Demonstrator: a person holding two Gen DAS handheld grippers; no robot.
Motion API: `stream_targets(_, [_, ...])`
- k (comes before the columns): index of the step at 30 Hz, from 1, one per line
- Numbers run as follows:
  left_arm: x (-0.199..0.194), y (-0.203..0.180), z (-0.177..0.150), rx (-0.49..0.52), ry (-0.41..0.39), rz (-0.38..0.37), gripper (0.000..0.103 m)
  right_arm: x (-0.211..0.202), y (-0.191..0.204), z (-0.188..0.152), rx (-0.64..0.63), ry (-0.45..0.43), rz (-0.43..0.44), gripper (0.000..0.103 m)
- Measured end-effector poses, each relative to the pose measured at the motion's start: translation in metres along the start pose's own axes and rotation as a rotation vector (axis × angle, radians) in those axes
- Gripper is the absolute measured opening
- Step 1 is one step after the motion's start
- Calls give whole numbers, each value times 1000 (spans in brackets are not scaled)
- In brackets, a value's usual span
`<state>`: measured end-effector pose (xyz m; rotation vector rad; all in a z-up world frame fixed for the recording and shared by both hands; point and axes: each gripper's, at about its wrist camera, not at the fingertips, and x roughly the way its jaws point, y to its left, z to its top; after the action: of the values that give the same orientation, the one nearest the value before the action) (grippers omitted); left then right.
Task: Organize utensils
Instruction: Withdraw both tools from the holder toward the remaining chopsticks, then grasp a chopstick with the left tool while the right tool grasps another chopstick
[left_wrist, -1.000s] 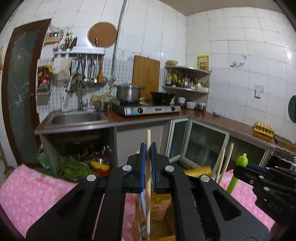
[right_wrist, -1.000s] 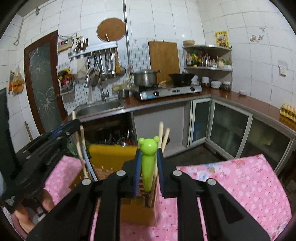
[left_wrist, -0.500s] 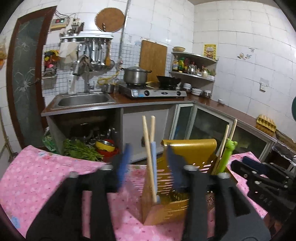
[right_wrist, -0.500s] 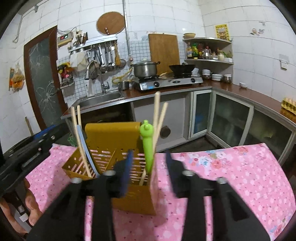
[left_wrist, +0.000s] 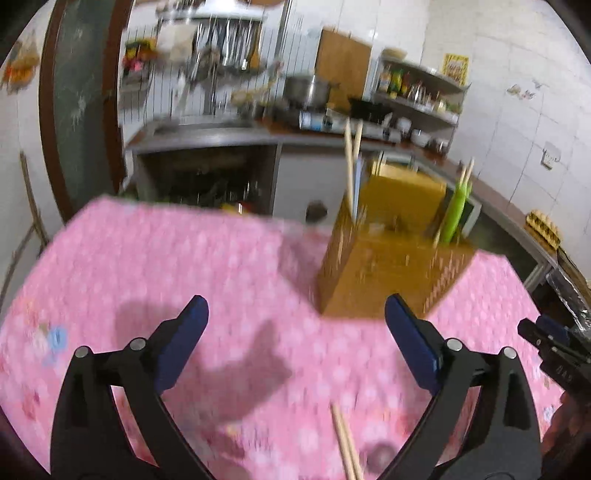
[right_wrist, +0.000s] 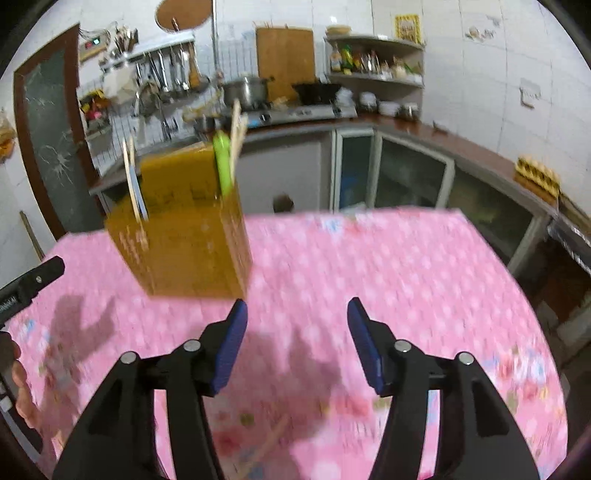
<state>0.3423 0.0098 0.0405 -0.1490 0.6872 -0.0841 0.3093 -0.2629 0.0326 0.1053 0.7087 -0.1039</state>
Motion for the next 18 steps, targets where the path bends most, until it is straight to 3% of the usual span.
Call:
stream_targets(4, [9,-1,-30,9,103,22,93,8,-5,-40,31,77,-13,56])
stream_targets(9, [16,-8,-60,35,167,27,93,17,5,-71,10,117,-13,56])
stream_targets(18, [38,-14,-90,79,240,37,93,30,11,-92,0,166,-48,56])
